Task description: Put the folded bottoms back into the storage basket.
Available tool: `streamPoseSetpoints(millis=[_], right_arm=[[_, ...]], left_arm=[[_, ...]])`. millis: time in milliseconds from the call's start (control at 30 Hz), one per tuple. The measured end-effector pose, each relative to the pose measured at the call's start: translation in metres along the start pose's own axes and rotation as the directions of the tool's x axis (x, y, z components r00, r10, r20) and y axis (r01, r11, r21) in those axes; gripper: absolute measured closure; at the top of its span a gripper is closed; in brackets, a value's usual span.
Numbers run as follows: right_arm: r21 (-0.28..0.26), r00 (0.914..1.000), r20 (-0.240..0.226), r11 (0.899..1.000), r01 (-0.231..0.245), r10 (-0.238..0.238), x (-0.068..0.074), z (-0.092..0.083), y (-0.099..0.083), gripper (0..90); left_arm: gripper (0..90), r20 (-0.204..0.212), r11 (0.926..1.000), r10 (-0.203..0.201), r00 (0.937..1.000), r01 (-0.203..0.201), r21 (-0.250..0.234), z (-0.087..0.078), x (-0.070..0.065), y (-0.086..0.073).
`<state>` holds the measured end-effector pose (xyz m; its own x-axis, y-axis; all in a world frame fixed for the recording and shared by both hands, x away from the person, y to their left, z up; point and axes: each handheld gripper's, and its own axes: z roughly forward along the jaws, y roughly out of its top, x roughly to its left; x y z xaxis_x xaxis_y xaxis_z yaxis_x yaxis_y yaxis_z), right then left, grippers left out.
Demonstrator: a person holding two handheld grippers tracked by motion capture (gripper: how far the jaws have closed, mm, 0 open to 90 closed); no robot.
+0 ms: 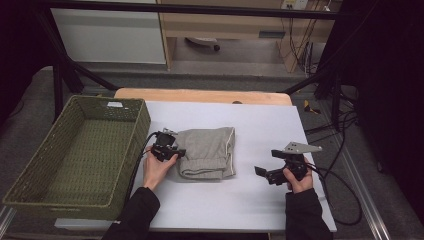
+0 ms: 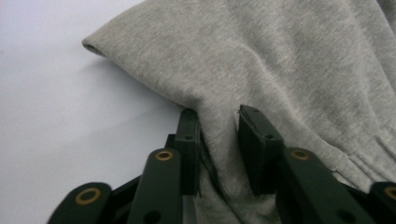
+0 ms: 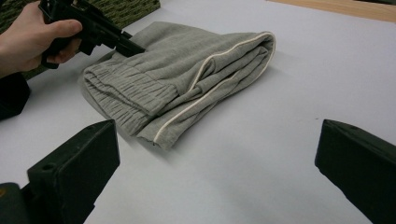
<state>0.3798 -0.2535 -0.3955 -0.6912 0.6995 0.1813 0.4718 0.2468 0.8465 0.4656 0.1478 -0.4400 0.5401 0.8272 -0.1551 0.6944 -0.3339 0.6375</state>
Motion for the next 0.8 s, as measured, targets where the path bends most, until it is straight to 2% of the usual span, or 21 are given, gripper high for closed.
streamPoseSetpoints(millis=[233, 333, 533, 800], right_arm=[[-0.001, 0.9999, 0.001, 1.000, 0.010, -0.010, 0.004, 0.003, 0.004, 0.5], [-0.006, 0.9999, 0.002, 1.000, 0.011, -0.011, 0.005, 0.005, 0.005, 0.5], [0.002, 0.9996, 0.019, 1.000, 0.019, -0.019, 0.008, 0.012, 0.012, 0.5], [0.024, 0.9984, 0.047, 0.999, 0.032, -0.033, 0.013, 0.032, 0.022, 1.0]], left_arm=[[75.7, -0.012, 0.9991, 0.042, 0.9991, -0.042, 0.001, 0.001, -0.003, 0.000], [76.0, 0.003, 0.9995, 0.031, 0.9995, -0.031, -0.003, 0.001, -0.001, 0.000], [76.3, 0.002, 0.9992, 0.039, 0.9992, -0.039, -0.001, 0.001, -0.001, -0.001], [76.3, 0.004, 0.9992, 0.040, 0.9992, -0.040, -0.002, 0.001, -0.001, -0.001]])
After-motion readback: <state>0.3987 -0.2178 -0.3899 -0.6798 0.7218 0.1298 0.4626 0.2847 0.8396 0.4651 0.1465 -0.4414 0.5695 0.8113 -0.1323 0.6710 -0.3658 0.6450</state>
